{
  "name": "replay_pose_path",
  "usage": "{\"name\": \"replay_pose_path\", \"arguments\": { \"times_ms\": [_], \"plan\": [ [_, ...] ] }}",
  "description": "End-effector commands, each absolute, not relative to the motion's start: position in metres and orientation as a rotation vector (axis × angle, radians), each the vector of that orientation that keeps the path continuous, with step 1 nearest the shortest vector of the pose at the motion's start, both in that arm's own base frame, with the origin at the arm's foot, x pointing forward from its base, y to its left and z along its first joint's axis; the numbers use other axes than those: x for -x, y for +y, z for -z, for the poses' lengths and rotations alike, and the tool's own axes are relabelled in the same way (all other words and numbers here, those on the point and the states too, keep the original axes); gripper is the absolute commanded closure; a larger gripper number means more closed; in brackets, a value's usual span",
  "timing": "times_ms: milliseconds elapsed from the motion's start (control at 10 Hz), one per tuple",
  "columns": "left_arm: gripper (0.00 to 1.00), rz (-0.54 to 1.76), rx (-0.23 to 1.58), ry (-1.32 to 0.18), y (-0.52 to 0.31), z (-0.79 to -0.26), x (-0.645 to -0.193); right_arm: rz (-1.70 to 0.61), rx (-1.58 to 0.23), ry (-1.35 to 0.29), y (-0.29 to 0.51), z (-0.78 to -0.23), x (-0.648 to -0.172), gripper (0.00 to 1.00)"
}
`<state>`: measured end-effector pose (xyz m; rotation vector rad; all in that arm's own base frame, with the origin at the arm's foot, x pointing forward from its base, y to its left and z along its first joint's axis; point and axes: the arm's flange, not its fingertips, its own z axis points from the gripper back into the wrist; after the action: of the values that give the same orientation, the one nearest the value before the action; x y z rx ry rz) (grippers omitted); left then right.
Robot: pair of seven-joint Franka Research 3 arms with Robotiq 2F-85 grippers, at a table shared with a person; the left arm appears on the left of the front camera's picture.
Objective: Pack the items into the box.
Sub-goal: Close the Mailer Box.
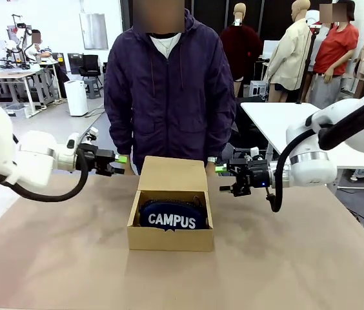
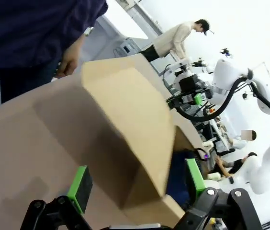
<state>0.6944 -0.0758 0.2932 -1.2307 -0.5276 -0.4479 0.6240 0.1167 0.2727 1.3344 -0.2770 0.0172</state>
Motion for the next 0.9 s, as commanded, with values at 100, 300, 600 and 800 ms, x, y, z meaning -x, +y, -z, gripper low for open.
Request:
{"name": "replay_pose_path", "arguments": {
  "times_ms": [100, 300, 600, 800],
  "plan": [
    [0.00, 0.490, 1.244, -0.559, -0.105, -0.275, -0.711, -0.005, -1.356, -0.428, 0.138, -0.258, -0.653, 0.00],
    [0.00, 0.530, 1.223, -0.680, -0.119, -0.278, -0.709, -0.023, -1.330, -0.479, 0.153, -0.253, -0.664, 0.00],
    [0.00, 0.505, 1.229, -0.579, -0.119, -0.270, -0.710, -0.007, -1.346, -0.416, 0.141, -0.256, -0.658, 0.00],
    [0.00, 0.515, 1.228, -0.625, -0.122, -0.273, -0.711, -0.109, -1.398, -0.355, 0.152, -0.248, -0.671, 0.00]
  ]
}}
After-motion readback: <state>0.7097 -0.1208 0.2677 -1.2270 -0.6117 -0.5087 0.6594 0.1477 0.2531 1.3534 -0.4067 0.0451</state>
